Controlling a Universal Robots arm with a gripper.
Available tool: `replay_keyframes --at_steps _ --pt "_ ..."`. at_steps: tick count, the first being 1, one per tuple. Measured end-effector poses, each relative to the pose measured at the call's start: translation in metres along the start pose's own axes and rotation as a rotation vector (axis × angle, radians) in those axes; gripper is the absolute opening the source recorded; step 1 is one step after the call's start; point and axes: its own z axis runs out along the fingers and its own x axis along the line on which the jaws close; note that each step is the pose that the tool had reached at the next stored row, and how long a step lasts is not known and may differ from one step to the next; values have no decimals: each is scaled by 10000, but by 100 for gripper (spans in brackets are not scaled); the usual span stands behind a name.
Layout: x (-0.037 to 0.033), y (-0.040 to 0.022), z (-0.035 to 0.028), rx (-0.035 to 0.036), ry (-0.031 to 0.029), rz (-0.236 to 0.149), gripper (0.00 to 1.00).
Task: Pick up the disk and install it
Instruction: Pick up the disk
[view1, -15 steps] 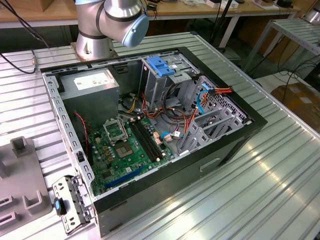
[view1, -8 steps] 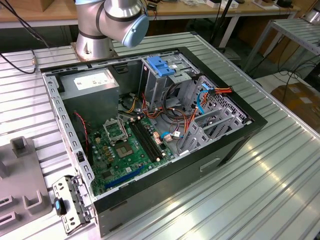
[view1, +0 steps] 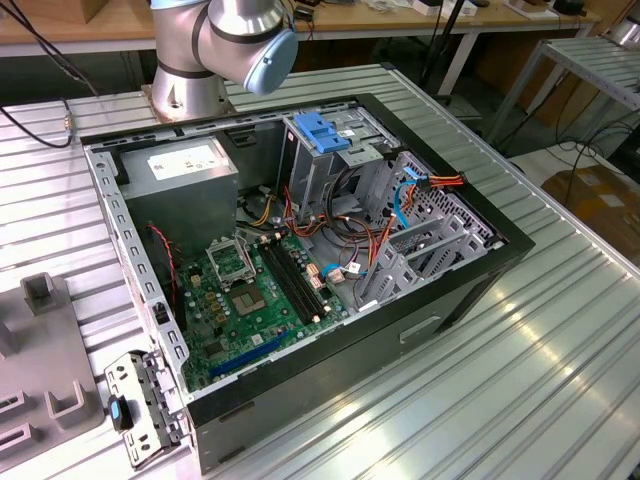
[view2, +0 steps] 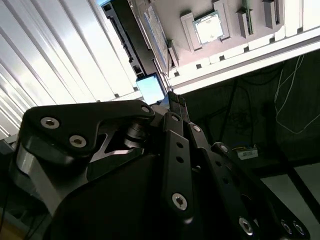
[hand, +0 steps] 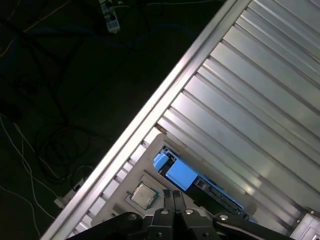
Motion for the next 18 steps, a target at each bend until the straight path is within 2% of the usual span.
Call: replay_keyframes --at_steps 3,5,18 --pt "0 0 0 4 13 -240 11" --pt "0 0 0 10 30 -559 11" --pt "0 0 4 30 90 -1672 11"
